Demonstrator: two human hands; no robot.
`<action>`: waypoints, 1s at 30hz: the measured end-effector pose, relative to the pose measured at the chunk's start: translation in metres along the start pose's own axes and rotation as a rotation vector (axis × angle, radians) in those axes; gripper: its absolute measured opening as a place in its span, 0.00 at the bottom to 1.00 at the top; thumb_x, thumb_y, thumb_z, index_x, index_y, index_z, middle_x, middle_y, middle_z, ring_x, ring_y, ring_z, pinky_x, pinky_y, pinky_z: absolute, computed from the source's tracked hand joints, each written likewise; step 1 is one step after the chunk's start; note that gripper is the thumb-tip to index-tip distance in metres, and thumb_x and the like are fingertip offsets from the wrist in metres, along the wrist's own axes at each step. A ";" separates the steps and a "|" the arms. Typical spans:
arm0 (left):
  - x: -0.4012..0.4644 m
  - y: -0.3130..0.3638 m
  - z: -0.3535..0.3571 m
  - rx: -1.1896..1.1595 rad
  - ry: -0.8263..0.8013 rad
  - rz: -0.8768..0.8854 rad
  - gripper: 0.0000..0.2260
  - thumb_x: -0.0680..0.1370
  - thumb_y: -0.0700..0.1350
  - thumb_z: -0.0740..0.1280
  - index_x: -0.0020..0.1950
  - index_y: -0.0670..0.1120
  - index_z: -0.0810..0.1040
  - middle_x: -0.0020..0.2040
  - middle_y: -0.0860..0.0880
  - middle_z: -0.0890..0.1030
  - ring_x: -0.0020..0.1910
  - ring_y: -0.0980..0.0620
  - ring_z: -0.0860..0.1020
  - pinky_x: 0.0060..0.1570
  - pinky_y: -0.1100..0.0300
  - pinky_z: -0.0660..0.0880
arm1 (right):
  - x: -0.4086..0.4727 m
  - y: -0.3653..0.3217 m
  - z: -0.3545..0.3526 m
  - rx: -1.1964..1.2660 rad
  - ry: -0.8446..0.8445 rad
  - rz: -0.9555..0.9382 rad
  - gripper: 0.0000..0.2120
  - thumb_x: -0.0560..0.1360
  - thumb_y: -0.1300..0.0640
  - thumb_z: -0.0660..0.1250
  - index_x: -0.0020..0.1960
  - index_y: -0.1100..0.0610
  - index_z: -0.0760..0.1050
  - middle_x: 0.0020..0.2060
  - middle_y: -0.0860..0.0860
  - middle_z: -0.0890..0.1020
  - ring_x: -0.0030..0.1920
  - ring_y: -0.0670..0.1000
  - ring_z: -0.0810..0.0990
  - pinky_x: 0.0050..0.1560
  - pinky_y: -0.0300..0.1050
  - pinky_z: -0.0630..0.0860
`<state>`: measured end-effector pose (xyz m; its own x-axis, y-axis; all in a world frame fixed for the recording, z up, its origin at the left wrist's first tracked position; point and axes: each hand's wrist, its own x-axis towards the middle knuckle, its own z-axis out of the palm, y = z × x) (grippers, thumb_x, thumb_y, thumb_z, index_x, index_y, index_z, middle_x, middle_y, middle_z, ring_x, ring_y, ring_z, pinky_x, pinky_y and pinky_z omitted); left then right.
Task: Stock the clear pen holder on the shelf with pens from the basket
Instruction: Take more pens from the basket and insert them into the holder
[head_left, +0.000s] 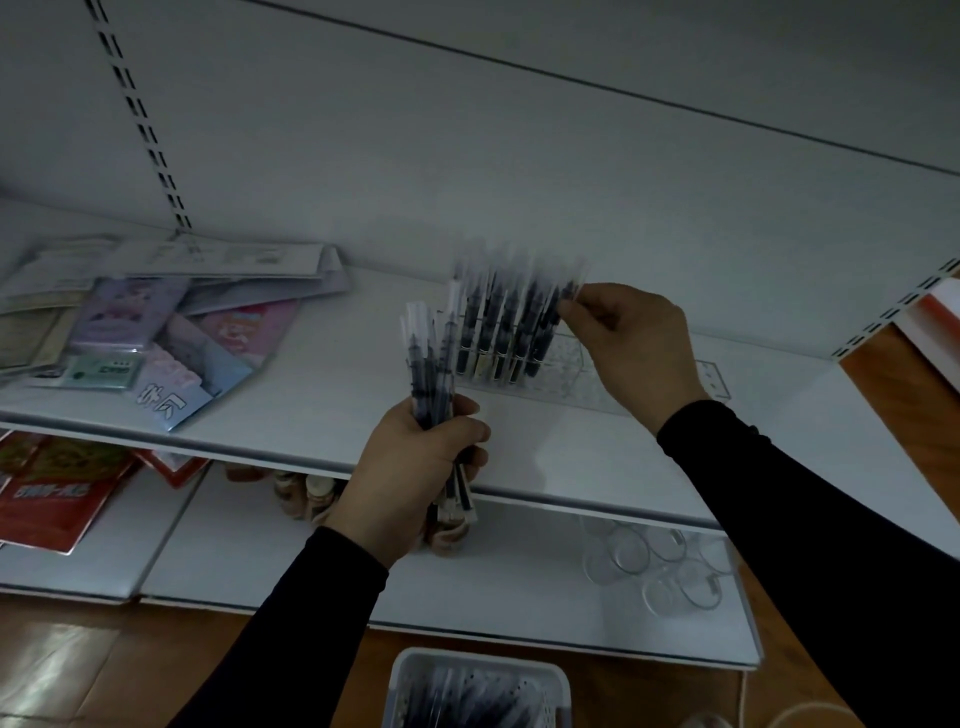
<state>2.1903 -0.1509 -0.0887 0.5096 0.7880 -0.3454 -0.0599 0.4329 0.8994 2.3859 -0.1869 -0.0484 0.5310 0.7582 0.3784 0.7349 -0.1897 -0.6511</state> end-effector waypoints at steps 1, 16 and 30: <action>0.000 0.000 0.000 -0.001 0.000 0.000 0.03 0.76 0.35 0.67 0.48 0.41 0.77 0.42 0.40 0.79 0.33 0.50 0.78 0.38 0.57 0.77 | 0.000 0.000 0.000 -0.012 -0.004 -0.007 0.10 0.78 0.55 0.67 0.45 0.61 0.82 0.38 0.52 0.83 0.38 0.45 0.79 0.42 0.27 0.72; 0.001 0.000 0.001 0.016 0.001 -0.004 0.06 0.75 0.35 0.67 0.51 0.39 0.77 0.42 0.40 0.79 0.32 0.51 0.78 0.35 0.59 0.77 | -0.012 0.006 0.011 -0.002 -0.008 0.032 0.08 0.78 0.54 0.67 0.48 0.57 0.82 0.40 0.47 0.82 0.43 0.45 0.81 0.47 0.31 0.74; -0.007 -0.001 0.009 0.020 -0.229 -0.046 0.06 0.75 0.31 0.64 0.48 0.34 0.80 0.38 0.37 0.78 0.35 0.44 0.76 0.32 0.57 0.74 | -0.061 -0.008 0.021 0.465 -0.578 0.354 0.14 0.78 0.53 0.66 0.37 0.59 0.76 0.31 0.51 0.78 0.34 0.50 0.77 0.46 0.51 0.79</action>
<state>2.1945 -0.1605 -0.0854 0.6932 0.6467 -0.3182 -0.0160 0.4551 0.8903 2.3386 -0.2187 -0.0802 0.3037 0.9279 -0.2163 0.2474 -0.2961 -0.9226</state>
